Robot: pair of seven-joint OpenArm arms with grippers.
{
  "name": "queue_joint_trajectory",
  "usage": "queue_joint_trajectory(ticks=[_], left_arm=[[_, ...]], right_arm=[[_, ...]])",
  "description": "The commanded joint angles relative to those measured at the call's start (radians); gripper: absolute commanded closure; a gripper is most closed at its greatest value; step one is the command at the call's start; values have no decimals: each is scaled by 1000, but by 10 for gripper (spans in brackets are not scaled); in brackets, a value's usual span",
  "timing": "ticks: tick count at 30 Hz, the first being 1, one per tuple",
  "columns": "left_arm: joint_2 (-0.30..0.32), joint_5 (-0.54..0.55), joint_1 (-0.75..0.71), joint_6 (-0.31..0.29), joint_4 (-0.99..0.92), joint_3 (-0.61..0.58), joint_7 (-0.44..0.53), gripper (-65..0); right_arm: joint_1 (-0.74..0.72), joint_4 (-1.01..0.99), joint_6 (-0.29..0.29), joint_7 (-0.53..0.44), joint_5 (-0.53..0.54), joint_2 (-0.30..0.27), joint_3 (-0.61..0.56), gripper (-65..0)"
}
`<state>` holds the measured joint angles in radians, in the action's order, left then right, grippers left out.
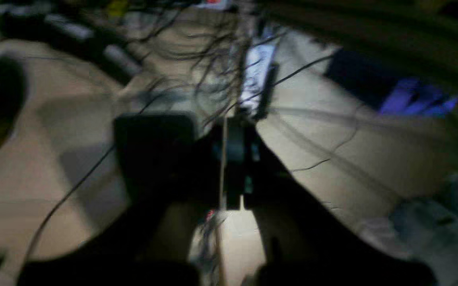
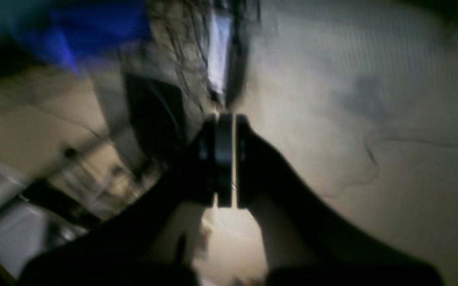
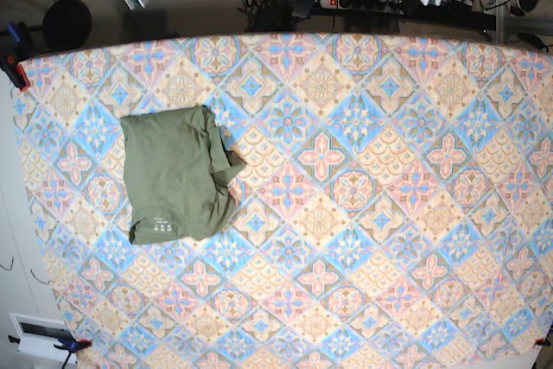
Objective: Layout the t-shirt on the table in an organized manner, then fold the t-shirt properly
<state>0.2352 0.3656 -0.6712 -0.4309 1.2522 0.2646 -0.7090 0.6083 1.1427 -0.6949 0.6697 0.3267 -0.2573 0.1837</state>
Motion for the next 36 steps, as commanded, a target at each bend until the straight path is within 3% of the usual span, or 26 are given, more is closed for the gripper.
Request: queue_joint_trajectory(ticks=[1, 6, 10, 14, 18, 20, 24, 29, 33, 36], left_arm=[[11, -7, 1, -1, -35, -12, 22, 0], [11, -38, 110, 2, -243, -143, 185, 0], [11, -53, 201, 2, -406, -236, 274, 0], [5, -46, 324, 2, -655, -356, 414, 0], [-30, -50, 425, 4, -874, -463, 579, 0], [-50, -50, 453, 5, -940, -522, 639, 0], [-59, -50, 476, 5, -961, -586, 671, 0], [-61, -43, 519, 16, -961, -601, 674, 0], [-61, -40, 545, 120, -961, -600, 676, 0], [-84, -40, 551, 171, -961, -600, 676, 0]], right_arm=[[19, -49, -3, 6, -8, -18, 7, -10], [-57, -293, -3, -169, -13, -18, 3, -10], [-156, -502, -3, -316, -105, -17, 3, -10], [-271, -754, -3, -535, -212, 63, 9, -11], [-356, -923, 2, -641, -240, 97, 9, -14], [-373, -956, 93, -672, -242, 100, 9, -14], [-382, -965, 205, -684, -242, 100, 9, -15], [-433, -993, 237, -681, -242, 102, 9, -15], [-480, -1050, 264, -681, -239, 102, 10, -15], [-495, -1067, 401, -681, -239, 102, 10, -15]])
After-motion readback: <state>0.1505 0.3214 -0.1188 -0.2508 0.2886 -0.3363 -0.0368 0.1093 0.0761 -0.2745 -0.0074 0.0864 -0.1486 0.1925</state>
